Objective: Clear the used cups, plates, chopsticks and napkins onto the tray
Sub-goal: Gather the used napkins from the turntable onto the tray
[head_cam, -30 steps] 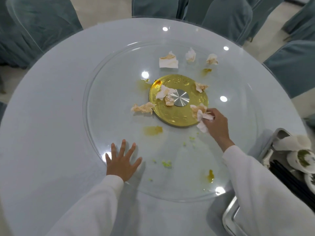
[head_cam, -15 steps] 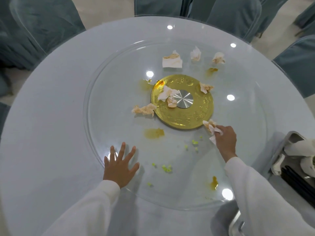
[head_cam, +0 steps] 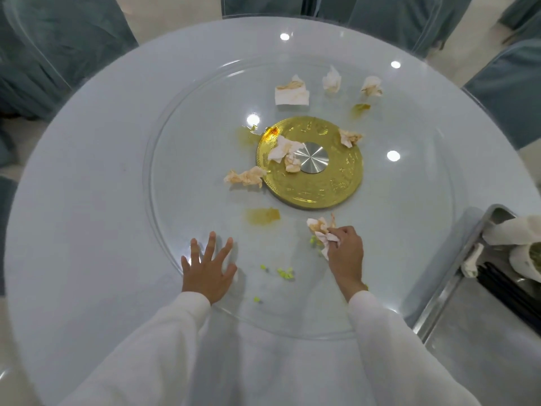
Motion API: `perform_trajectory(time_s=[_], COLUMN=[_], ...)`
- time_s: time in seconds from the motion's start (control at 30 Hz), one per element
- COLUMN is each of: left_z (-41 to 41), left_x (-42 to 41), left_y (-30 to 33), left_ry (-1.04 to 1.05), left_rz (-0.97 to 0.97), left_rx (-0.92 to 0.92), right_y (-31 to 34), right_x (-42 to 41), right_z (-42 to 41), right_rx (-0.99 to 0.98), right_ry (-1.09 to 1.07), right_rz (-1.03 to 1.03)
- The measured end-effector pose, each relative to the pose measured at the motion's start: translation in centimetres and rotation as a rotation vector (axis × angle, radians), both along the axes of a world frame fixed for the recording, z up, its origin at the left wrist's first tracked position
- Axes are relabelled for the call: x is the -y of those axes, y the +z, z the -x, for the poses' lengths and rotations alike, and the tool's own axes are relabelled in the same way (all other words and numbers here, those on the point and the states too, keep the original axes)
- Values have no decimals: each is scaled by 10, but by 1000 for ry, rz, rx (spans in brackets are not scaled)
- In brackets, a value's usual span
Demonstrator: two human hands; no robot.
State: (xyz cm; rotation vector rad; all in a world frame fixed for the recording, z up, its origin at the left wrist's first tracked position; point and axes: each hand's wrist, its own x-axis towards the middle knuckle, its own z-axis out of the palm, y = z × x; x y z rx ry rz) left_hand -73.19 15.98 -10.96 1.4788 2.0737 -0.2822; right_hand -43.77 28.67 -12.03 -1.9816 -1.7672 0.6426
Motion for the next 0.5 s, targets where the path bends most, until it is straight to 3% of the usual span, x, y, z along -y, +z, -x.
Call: perform_trajectory(time_s=[0.5], left_z=[-3], left_x=[0], left_y=[9], left_ry=[5], left_rz=[31], left_rx=[28], right_y=[4], right_x=[99], right_z=[69], right_rx=[-51], right_ry=[118], right_rz=[40])
